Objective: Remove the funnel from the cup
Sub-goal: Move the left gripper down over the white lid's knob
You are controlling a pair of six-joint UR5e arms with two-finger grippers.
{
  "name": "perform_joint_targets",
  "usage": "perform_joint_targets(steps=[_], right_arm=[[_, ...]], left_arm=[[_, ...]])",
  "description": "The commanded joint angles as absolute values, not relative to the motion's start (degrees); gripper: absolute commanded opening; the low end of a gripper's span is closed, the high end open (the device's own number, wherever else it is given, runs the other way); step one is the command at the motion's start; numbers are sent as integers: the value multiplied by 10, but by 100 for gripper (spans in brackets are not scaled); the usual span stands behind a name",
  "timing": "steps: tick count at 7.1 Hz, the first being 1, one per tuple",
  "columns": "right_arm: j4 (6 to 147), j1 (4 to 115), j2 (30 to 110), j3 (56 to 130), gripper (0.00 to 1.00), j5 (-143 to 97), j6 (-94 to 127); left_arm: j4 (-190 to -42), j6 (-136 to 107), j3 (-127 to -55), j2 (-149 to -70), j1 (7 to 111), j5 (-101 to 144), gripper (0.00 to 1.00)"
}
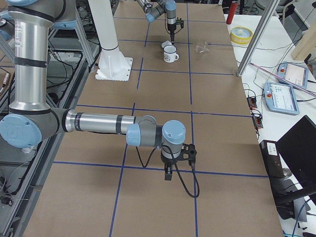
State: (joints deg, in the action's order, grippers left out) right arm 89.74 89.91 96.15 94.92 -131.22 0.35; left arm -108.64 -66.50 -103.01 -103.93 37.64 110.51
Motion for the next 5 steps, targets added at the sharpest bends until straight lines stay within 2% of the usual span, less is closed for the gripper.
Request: perform_joint_targets(steps=[1, 3, 5], right_arm=[[897, 899, 962, 949, 100, -1312, 4], [897, 899, 962, 948, 100, -1312, 4], [897, 899, 962, 949, 100, -1312, 4]], left_arm=[[-1079, -667, -1035, -1032, 371, 1103, 87], [-1068, -667, -1041, -1031, 370, 1103, 82], [-1067, -667, -1056, -1013, 362, 1103, 72]])
